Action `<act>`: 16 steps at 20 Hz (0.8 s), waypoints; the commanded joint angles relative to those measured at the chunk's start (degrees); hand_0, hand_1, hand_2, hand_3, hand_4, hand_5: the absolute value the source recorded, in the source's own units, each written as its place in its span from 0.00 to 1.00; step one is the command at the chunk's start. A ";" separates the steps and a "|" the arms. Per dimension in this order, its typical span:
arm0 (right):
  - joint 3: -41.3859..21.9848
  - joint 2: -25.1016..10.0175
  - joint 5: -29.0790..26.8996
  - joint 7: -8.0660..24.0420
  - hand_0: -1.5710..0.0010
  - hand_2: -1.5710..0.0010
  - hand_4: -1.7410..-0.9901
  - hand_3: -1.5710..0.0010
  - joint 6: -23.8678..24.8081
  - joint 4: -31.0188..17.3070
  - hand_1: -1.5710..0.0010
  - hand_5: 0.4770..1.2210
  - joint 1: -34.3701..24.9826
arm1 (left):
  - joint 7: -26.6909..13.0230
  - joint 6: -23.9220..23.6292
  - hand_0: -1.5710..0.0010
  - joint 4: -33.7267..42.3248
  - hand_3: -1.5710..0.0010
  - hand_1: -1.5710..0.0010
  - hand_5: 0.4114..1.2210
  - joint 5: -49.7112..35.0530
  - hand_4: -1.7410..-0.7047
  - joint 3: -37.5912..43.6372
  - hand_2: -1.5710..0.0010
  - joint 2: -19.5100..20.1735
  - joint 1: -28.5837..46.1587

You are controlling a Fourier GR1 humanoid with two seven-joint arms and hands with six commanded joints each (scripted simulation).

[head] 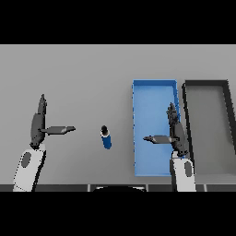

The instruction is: Pick up the blue pipe and place it into the blue bin.

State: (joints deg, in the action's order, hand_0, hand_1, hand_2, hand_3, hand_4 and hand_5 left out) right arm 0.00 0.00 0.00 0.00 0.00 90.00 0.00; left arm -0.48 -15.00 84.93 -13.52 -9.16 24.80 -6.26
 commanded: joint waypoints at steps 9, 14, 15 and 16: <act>-5.51 -5.03 6.08 -6.14 1.00 1.00 0.69 1.00 -3.78 6.89 1.00 0.19 7.50 | 4.94 15.49 1.00 3.28 1.00 1.00 0.22 -1.44 0.64 -3.18 1.00 10.21 3.14; -7.36 -6.34 10.02 -5.21 1.00 1.00 0.73 1.00 -2.99 9.30 1.00 0.18 9.08 | 5.93 20.45 1.00 2.85 1.00 1.00 0.23 -2.13 0.64 -4.06 1.00 12.43 2.73; -7.31 -6.30 10.41 -3.80 1.00 1.00 0.74 1.00 -2.57 9.22 1.00 0.17 8.90 | 6.64 21.16 1.00 3.44 1.00 1.00 0.24 -2.34 0.63 -4.47 1.00 12.33 3.55; -7.10 -6.39 10.36 -2.81 1.00 1.00 0.74 1.00 -2.39 9.40 1.00 0.16 8.59 | 7.37 22.29 1.00 4.70 1.00 1.00 0.24 -2.95 0.63 -4.61 1.00 13.00 4.11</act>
State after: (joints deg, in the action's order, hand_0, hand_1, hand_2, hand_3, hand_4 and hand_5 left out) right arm -7.08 -6.40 10.36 -2.81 -2.37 99.40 8.58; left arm 7.09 7.34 89.64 -16.47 -13.77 37.82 -2.15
